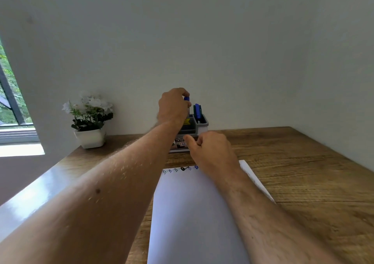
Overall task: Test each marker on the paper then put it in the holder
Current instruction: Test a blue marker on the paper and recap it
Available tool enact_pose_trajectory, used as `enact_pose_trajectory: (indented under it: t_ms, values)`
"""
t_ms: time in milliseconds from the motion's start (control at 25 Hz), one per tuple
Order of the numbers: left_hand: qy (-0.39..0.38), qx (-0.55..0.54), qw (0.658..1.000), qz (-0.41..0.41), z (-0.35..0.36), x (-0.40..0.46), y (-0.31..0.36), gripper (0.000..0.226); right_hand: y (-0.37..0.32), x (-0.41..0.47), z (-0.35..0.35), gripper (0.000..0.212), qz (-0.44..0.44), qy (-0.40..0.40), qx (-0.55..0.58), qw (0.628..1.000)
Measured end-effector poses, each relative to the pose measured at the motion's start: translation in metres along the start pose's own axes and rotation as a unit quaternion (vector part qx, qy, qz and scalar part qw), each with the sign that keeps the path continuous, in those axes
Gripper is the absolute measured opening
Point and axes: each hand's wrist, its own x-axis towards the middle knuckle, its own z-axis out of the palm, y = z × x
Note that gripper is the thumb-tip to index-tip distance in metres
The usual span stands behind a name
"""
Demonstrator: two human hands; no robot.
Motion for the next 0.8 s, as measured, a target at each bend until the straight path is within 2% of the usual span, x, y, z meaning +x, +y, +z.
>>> enact_pose_trajectory:
  t_ms: [200,400,560,640,800]
  values:
    - [-0.003,0.011,1.0,-0.02,-0.001,0.0,0.004,0.032,0.001,0.002,0.002,0.052,0.003,-0.002,-0.007,1.0]
    - [0.037,-0.027,0.998,-0.043,-0.015,-0.012,0.0,0.012,0.001,0.002,0.0,0.05,0.005,-0.01,-0.011,1.0]
    - [0.06,-0.066,0.993,-0.075,-0.042,-0.025,-0.014,0.013,0.0,0.0,-0.004,0.048,0.006,-0.008,-0.012,1.0]
    - [0.058,-0.048,0.994,-0.083,-0.06,-0.033,-0.023,0.02,0.0,0.0,-0.004,0.048,0.006,-0.009,-0.02,1.0]
    - [0.037,0.003,0.989,-0.146,-0.089,-0.047,-0.042,0.015,-0.001,0.001,-0.003,0.049,0.013,-0.013,-0.023,1.0]
